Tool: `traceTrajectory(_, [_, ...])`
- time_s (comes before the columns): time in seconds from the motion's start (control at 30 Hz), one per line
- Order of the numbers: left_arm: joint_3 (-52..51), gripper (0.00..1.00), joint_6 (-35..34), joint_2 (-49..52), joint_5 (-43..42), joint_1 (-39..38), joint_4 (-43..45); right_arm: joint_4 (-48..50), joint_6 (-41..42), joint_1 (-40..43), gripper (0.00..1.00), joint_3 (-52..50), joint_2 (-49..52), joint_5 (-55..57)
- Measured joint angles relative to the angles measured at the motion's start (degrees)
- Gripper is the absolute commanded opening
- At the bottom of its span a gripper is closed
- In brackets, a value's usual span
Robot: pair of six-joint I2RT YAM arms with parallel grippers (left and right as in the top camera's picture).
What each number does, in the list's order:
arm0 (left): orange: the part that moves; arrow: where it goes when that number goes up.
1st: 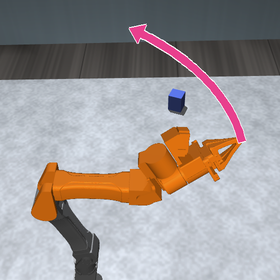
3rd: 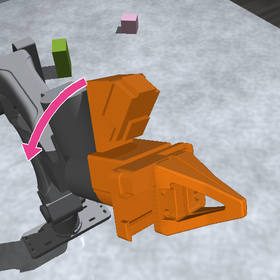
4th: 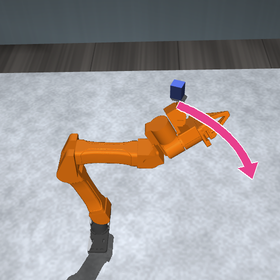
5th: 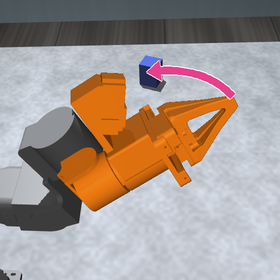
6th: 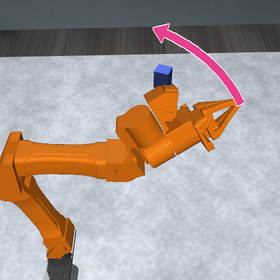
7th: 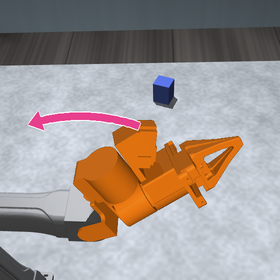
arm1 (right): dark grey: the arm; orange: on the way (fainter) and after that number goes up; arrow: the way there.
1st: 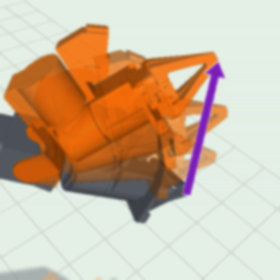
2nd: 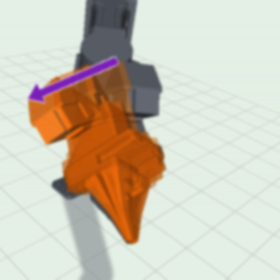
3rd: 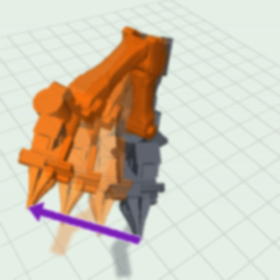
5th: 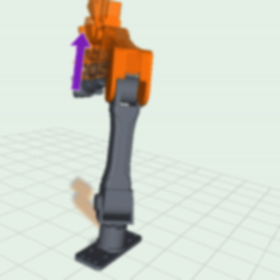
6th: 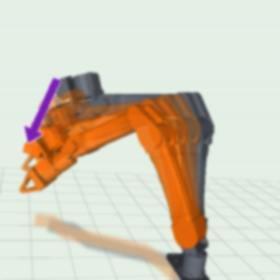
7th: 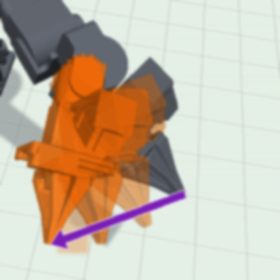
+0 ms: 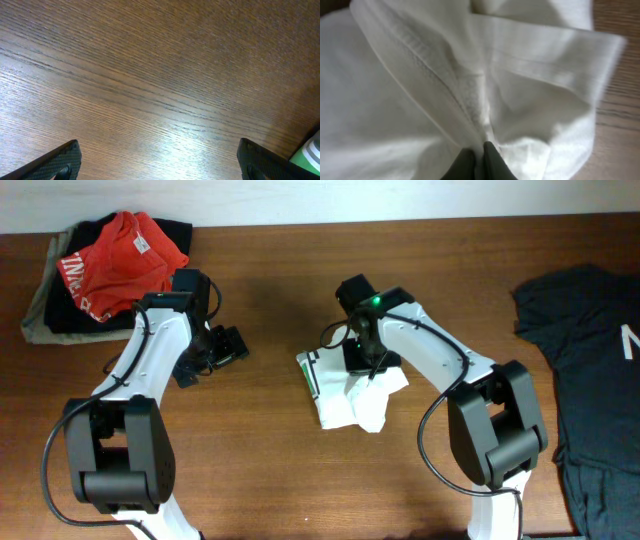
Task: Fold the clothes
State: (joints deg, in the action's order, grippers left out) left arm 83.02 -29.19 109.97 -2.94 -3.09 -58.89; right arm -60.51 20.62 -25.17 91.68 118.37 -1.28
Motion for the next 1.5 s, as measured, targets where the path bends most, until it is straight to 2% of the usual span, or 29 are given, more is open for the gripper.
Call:
traceTrajectory(0.17, [0.0,0.99,0.0,0.0,0.0,0.0,0.0,-2.12,-0.31,2.25,0.07,4.2,0.0,1.97])
traceTrajectory(0.43, [0.0,0.99,0.0,0.0,-0.02,0.0,0.0,-0.74,-0.66,5.95,0.08,4.52,0.0,5.84])
traceTrajectory(0.53, [0.0,0.99,0.0,0.0,0.0,0.0,0.0,0.87,-1.01,6.93,0.18,4.52,0.0,6.49])
traceTrajectory(0.6, [0.0,0.99,0.0,0.0,0.0,0.0,0.0,1.46,-1.73,7.13,0.18,4.52,0.0,6.91])
traceTrajectory(0.67, [0.0,0.99,0.0,0.0,0.0,0.0,0.0,1.84,-1.86,7.15,0.17,4.52,0.0,8.07])
traceTrajectory(0.77, [0.0,0.99,0.0,0.0,0.0,0.0,0.0,2.19,-2.03,7.17,0.07,4.52,0.0,11.65])
traceTrajectory(1.1, [0.0,0.99,0.0,0.0,0.0,0.0,0.0,2.45,-2.64,12.28,0.04,4.55,0.0,15.39])
traceTrajectory(1.23, [0.0,0.99,0.0,0.0,0.02,0.0,0.0,2.47,-4.44,12.37,0.2,4.55,0.0,11.3])
traceTrajectory(1.3, [0.0,0.99,0.0,0.0,0.22,0.0,0.0,2.43,-6.1,11.45,0.37,4.63,-0.07,9.44])
traceTrajectory(1.33, [0.0,0.99,0.0,0.0,0.26,0.0,0.0,2.38,-6.56,10.78,0.53,4.92,-0.11,8.66])
traceTrajectory(1.4, [0.0,0.99,0.0,0.0,0.44,0.0,0.0,2.29,-7.96,8.96,0.78,6.45,-0.2,7.61])
traceTrajectory(1.5, [0.0,0.99,0.0,0.0,0.44,0.0,0.0,2.73,-10.12,6.25,0.87,8.94,-0.57,7.1])
